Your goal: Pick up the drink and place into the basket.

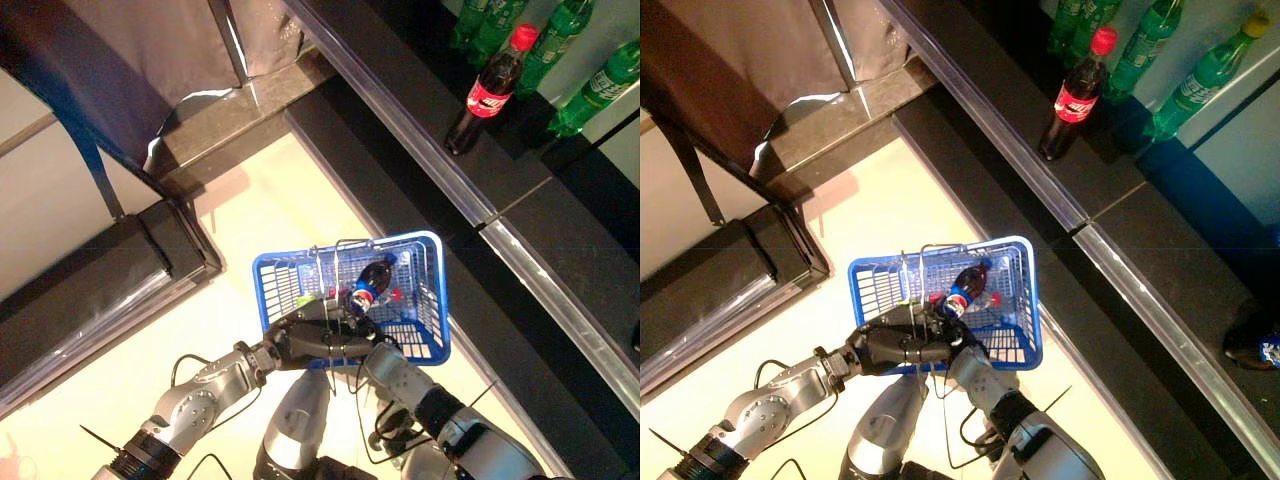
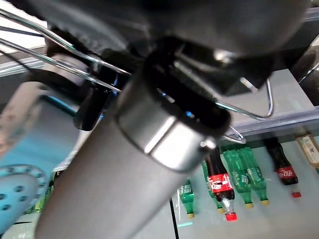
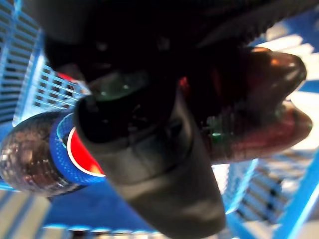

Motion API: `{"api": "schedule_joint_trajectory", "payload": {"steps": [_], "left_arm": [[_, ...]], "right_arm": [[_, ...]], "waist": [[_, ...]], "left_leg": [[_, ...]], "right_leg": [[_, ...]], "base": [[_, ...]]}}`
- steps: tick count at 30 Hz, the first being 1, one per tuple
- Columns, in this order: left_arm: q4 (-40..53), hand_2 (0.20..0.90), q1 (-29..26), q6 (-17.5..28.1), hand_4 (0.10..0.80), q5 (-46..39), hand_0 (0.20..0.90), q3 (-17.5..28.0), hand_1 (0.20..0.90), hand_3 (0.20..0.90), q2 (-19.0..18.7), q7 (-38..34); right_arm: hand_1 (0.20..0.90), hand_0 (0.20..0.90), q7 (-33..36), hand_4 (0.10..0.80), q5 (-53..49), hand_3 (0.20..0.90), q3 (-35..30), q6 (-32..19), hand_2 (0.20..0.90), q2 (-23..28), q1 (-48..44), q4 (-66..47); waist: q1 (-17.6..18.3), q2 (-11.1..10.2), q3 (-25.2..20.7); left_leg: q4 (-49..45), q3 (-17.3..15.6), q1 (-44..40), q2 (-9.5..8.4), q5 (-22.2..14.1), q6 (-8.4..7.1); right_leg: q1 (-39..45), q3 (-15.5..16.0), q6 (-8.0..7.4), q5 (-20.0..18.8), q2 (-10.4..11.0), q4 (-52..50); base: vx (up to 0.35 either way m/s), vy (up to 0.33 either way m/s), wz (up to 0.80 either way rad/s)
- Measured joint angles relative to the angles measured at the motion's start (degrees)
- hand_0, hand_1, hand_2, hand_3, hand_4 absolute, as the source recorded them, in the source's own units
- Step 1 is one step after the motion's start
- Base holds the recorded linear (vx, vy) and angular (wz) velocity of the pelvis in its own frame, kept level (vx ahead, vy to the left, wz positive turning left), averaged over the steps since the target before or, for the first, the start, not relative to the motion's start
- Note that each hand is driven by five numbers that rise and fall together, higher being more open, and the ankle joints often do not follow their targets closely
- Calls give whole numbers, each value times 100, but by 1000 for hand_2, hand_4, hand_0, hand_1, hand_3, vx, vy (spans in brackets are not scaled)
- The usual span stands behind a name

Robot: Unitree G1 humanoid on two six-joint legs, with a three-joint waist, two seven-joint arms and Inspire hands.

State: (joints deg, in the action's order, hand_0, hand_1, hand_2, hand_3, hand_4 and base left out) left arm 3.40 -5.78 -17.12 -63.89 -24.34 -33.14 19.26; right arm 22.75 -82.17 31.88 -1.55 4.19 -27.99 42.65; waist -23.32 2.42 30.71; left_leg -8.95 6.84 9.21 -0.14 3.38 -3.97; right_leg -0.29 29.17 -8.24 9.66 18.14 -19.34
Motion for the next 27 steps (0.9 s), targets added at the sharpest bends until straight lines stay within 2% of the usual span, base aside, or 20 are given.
{"api": "schedule_joint_trajectory", "payload": {"steps": [2, 6, 10, 12, 13, 18, 27], "left_arm": [[0, 300, -1, -4, 100, -116, 300, 10, 300, 200, -10, 4], [0, 300, -5, -22, 100, -158, 300, 4, 300, 200, -22, 60], [2, 300, -37, -108, 100, -178, 300, 4, 300, 200, -86, 392], [36, 300, -60, -149, 100, -182, 300, 3, 300, 200, -108, 421], [54, 300, -68, -160, 100, -221, 300, 3, 300, 200, -117, 426], [53, 300, -145, -180, 100, -352, 300, 3, 300, 200, -135, 426], [21, 300, -141, -195, 100, -506, 300, 34, 300, 200, -169, 494]], "right_arm": [[300, 300, -8, 100, -213, 200, -279, -118, 300, -6, -126, 46], [300, 300, -73, 100, -508, 200, -440, -161, 300, -72, -364, 179], [300, 300, -165, 100, -974, 200, -734, -176, 300, -184, -516, 356], [596, 596, -169, 446, -1073, 546, -899, -172, 596, -186, -559, 415], [900, 900, -169, 800, -1078, 900, -956, -175, 900, -177, -580, 415], [900, 900, -167, 800, -1213, 900, -1280, -178, 900, -118, -625, 438], [900, 900, -189, 800, -1228, 900, -1399, -22, 900, 78, -651, 471]], "waist": [[-3, 6, 1], [-1, 14, 2], [-8, 87, 14], [-12, 120, 13], [-11, 124, 12], [-13, 125, 13], [-4, 126, 13]], "left_leg": [[-31, 1, 3, -28, -12, 12], [-46, -2, 3, -48, -21, 26], [-57, -6, 9, -91, -33, 45], [-80, -4, 35, -108, -41, 57], [-110, -4, 85, -117, -49, 67], [-150, -7, 203, -141, -49, 69], [-210, -1, 225, -140, -53, 74]], "right_leg": [[-2, 0, -11, 8, 41, -51], [-1, 0, -23, 16, 70, -55], [-1, 5, -33, 19, 116, -63], [-5, 15, -37, 19, 132, -75], [-37, 17, -40, 18, 138, -80], [-125, 15, -65, 3, 167, -129], [-121, 27, -48, 14, 169, -151]], "base": [[0, 0, 0], [11, 37, 0], [9, 22, 1], [20, 42, 4], [9, 39, 2], [-8, 39, 1], [0, 0, 0]]}}
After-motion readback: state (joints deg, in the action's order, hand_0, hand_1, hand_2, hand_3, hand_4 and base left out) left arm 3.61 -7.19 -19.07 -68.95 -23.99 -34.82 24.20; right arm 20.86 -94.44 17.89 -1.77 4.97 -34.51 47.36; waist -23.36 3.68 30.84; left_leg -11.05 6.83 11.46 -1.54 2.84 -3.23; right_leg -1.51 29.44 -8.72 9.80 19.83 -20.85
